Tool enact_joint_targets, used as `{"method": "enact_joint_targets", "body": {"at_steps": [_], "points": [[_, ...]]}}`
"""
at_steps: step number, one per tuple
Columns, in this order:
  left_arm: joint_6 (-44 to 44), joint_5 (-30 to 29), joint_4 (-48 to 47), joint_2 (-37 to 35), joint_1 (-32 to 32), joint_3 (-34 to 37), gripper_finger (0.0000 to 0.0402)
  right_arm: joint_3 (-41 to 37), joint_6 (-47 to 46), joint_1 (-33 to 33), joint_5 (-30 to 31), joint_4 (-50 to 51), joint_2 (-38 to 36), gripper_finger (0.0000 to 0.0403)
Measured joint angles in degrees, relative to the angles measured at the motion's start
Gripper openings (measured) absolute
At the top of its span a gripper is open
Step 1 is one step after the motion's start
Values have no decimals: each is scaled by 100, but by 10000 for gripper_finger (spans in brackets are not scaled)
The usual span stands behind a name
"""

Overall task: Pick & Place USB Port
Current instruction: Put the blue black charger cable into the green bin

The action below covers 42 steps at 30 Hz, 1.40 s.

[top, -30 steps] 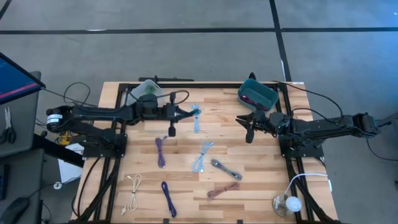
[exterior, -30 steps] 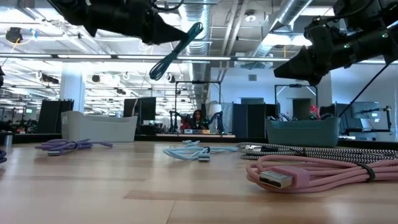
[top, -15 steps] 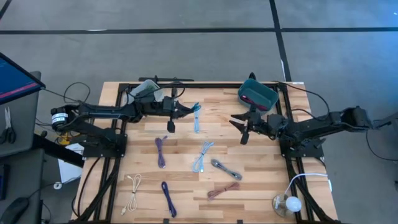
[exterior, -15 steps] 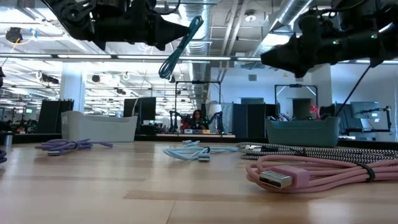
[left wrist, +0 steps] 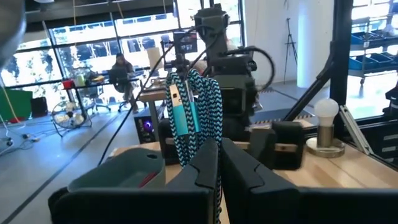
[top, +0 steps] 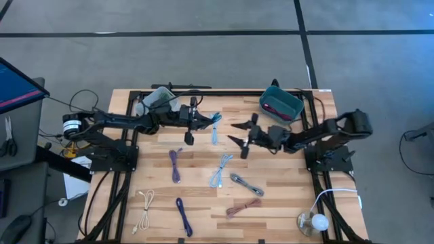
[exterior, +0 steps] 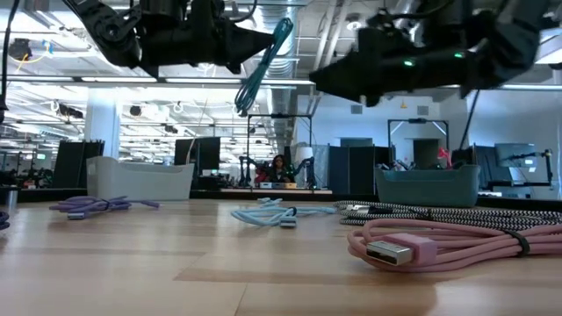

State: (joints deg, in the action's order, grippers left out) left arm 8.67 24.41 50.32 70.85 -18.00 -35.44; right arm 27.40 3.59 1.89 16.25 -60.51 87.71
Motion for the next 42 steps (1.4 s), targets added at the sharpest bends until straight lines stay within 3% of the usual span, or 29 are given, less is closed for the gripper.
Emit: {"method": "enact_joint_targets", "body": {"at_steps": [16, 25, 30, 36, 42], "points": [[-63, 0, 32, 8, 46, 0, 5, 1820, -196, 289, -922, 17, 1531, 176], [-61, -3, 29, 8, 46, 0, 5, 2308, -213, 354, -958, 4, 1939, 162], [-61, -7, 27, 6, 46, 0, 5, 2313, -211, 365, -901, 4, 1942, 116], [-61, 6, 10, 2, 46, 0, 6, 2313, -179, 367, -886, 44, 1942, 17], [-61, 4, -36, 2, 24, 0, 14, 2313, -187, 367, -883, 157, 1942, 9]]}}
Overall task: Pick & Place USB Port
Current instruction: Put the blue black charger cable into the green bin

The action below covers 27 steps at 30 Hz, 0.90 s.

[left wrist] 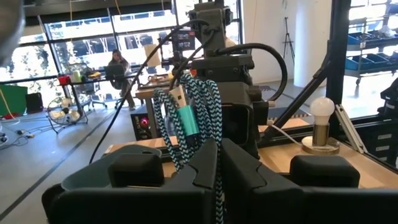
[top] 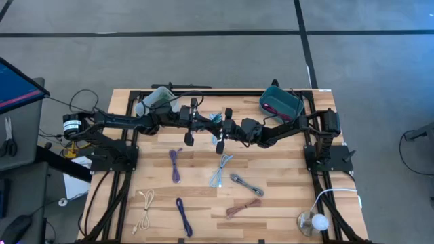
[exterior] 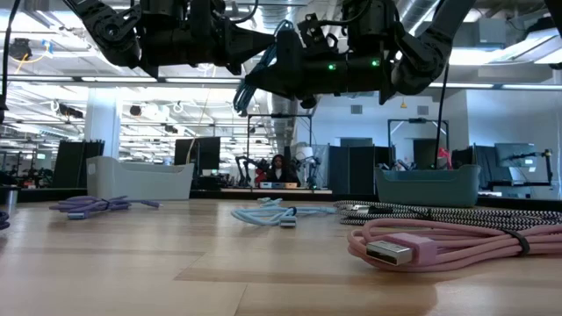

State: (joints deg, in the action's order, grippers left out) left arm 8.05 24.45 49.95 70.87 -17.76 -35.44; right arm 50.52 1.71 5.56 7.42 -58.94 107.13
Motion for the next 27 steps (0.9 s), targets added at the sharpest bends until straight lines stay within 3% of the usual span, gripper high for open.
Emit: {"method": "enact_joint_targets", "body": {"at_steps": [6, 13, 21, 27], "points": [[0, 2, -292, -200, -137, -1, 30, -66, 28, 18, -4, 34, -46, 9], [32, -29, -1300, -942, -223, -8, 32, -593, 34, 128, 91, -198, -384, 8], [111, -44, -2575, -1608, -271, -8, 66, -1629, 267, 261, 814, -120, -1690, 8], [133, -44, -3139, -1843, -326, -7, 99, -2444, 285, 334, 1849, 937, -3073, 8]]}}
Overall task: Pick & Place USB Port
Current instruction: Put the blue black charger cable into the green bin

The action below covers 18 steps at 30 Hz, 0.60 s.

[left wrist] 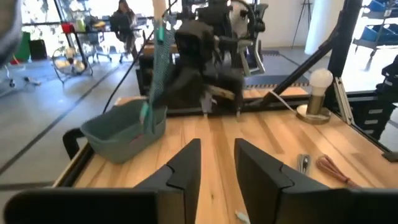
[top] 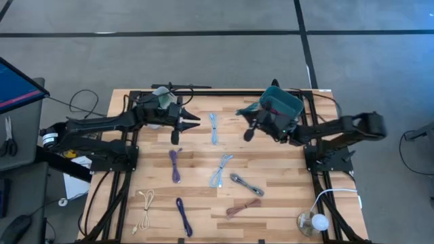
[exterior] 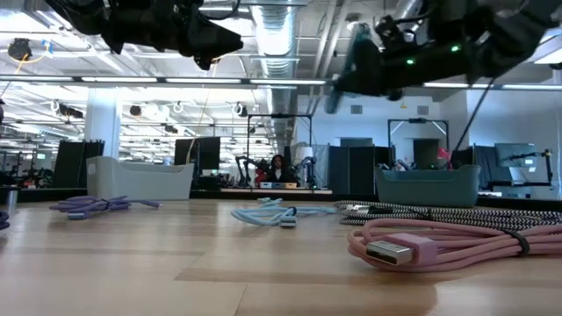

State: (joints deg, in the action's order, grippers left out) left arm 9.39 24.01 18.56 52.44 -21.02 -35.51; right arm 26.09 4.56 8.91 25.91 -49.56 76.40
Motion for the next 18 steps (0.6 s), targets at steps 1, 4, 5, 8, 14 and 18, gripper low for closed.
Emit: {"method": "enact_joint_targets", "body": {"at_steps": [1, 4, 5, 8, 14, 18], "points": [[86, 4, -91, -32, -31, 0, 101, -46, -22, 0, 203, 392, -237, 8], [283, -12, -331, -131, -121, 0, 101, -42, -300, 34, 726, 1867, -923, 8], [294, -23, -429, -164, -171, 0, 100, -1, -425, 59, 841, 2348, -1123, 7], [283, -26, -591, -243, -311, 0, 97, 213, -836, 179, 1143, 3715, -1573, 7], [86, -42, -694, -259, -457, 0, 97, 645, -1247, 565, 1449, 5481, -1737, 7], [64, -41, -716, -259, -456, 0, 97, 770, -1590, 894, 1453, 6254, -1504, 7]]}}
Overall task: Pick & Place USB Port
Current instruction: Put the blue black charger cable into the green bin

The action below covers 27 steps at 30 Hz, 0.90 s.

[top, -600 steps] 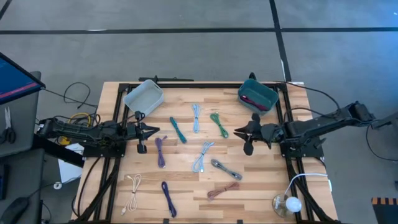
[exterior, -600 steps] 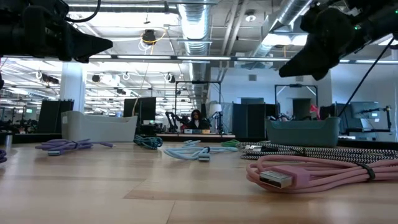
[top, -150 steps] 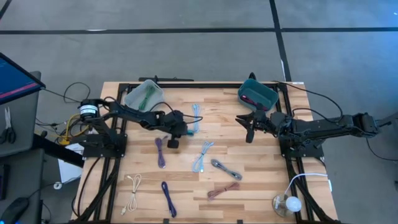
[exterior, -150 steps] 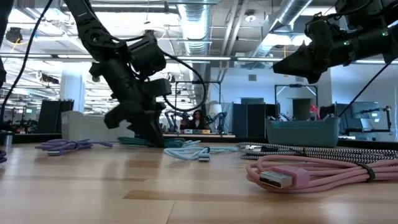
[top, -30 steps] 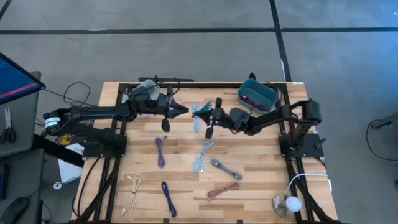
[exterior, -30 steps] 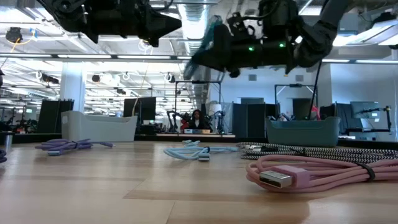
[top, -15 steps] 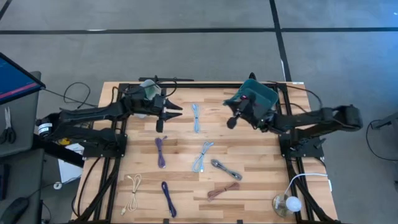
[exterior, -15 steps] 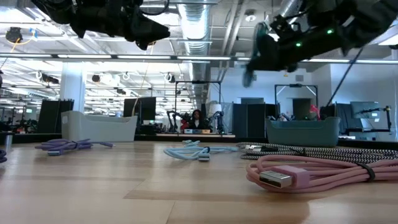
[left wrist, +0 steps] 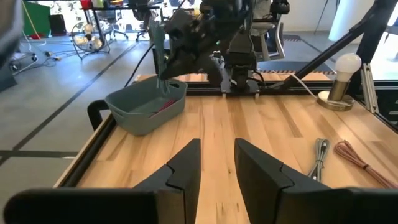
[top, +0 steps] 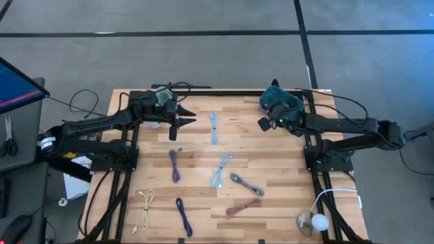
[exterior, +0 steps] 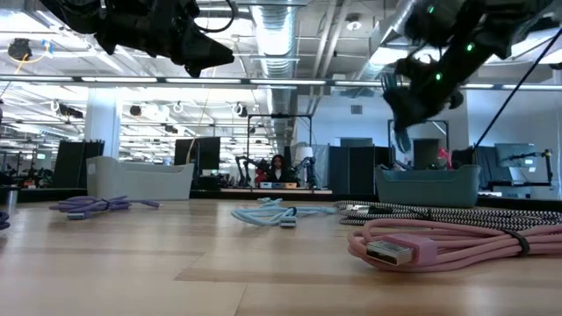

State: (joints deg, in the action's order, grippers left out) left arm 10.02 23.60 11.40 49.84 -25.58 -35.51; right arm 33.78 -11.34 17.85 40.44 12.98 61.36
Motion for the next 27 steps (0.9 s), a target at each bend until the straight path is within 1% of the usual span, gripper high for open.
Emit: {"method": "enact_joint_targets", "body": {"at_steps": [6, 17, 27], "points": [[0, 2, -4, 0, 0, 0, 97, 8, -311, 431, -5, 587, 361, 7], [0, 4, -13, 0, 0, 0, 97, 13, -331, 1226, 9, 633, 812, 7], [0, 15, -31, 2, 0, 2, 97, 13, -333, 1713, -45, 635, 1165, 7]]}}
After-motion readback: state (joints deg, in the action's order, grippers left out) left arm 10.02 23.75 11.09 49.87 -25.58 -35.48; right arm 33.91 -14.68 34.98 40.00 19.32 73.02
